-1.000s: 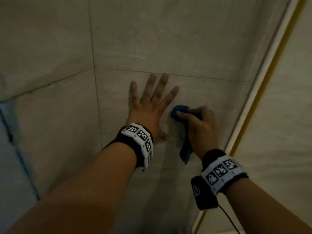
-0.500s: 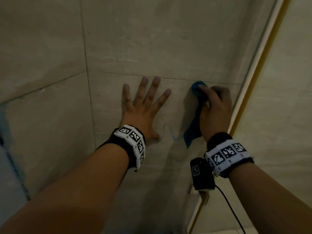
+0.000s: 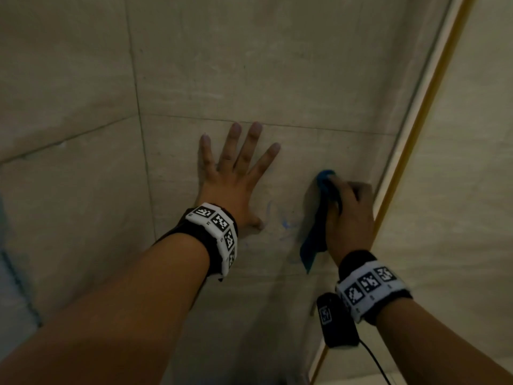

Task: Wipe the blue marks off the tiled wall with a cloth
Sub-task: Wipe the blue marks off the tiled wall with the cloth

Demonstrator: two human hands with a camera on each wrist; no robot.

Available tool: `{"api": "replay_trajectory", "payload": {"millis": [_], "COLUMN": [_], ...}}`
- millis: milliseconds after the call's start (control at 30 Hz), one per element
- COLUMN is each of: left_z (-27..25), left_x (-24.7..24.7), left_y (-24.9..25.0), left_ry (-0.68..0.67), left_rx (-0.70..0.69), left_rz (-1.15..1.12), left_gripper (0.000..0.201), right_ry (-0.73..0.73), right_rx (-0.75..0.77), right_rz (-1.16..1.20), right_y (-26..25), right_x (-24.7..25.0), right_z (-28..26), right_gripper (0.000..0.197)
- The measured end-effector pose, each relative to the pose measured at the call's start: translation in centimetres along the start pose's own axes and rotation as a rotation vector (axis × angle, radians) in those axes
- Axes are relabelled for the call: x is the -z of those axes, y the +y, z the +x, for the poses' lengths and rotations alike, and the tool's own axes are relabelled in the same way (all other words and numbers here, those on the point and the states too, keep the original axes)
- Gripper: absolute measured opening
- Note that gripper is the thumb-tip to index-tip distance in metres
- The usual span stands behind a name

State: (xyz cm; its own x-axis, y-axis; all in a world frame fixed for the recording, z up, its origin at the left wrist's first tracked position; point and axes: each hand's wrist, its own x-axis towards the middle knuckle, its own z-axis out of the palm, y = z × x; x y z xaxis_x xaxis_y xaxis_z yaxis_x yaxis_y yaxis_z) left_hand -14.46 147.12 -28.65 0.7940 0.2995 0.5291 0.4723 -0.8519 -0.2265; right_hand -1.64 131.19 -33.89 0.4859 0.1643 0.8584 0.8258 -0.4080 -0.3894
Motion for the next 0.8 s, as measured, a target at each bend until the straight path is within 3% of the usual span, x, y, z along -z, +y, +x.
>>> {"api": "replay_trajectory", "payload": {"millis": [133, 233, 333, 400, 533, 600, 667, 733, 800], "left_z": [-0.1, 0.0, 0.0, 0.0, 0.1, 0.1, 0.1, 0.1, 0.0], "left_x": [0.0, -0.1, -0.2, -0.1, -0.2, -0.4, -0.4, -0.5, -0.5], "left_y": [0.0, 0.1, 0.1, 0.1, -0.1, -0.2, -0.2, -0.2, -0.1], "left_ry": [0.002, 0.0, 0.004, 0.009, 0.019, 0.034, 0.04, 0.04, 0.045], "left_rx": [-0.007, -0.003, -0.001, 0.0, -0.018, -0.024, -0.023, -0.021, -0.022], "left_rz": [-0.004, 0.01, 0.013, 0.014, -0.004, -0.011, -0.011, -0.005, 0.002], "left_gripper": [0.147, 0.146, 0.146, 0.147, 0.147, 0.148, 0.149, 0.149, 0.149], "right_ry": [0.065, 0.016, -0.113, -0.17, -0.086, -0.017, 0.052, -0.008, -0.023], "right_rx": [0.018, 0.044, 0.313, 0.297, 0.131, 0.091, 0.186, 0.288, 0.405], "right_rz": [0.024, 0.064, -0.151, -0.175, -0.232, -0.148, -0.152, -0.017, -0.072], "right_y": [-0.3, -0.6, 0.4, 0.8, -0.7, -1.4, -2.0, -2.3, -1.5], "right_x": [-0.3, -1.1, -2.2, -1.9, -0.6, 0.0, -0.7, -1.7, -2.5], "right_z": [1.6, 0.2, -2.4, -2.6, -0.1, 1.4, 2.2, 2.0, 1.0], "right_gripper": [0.046, 0.043, 0.079, 0.084, 0.02, 0.016, 0.014, 0.036, 0.059]}}
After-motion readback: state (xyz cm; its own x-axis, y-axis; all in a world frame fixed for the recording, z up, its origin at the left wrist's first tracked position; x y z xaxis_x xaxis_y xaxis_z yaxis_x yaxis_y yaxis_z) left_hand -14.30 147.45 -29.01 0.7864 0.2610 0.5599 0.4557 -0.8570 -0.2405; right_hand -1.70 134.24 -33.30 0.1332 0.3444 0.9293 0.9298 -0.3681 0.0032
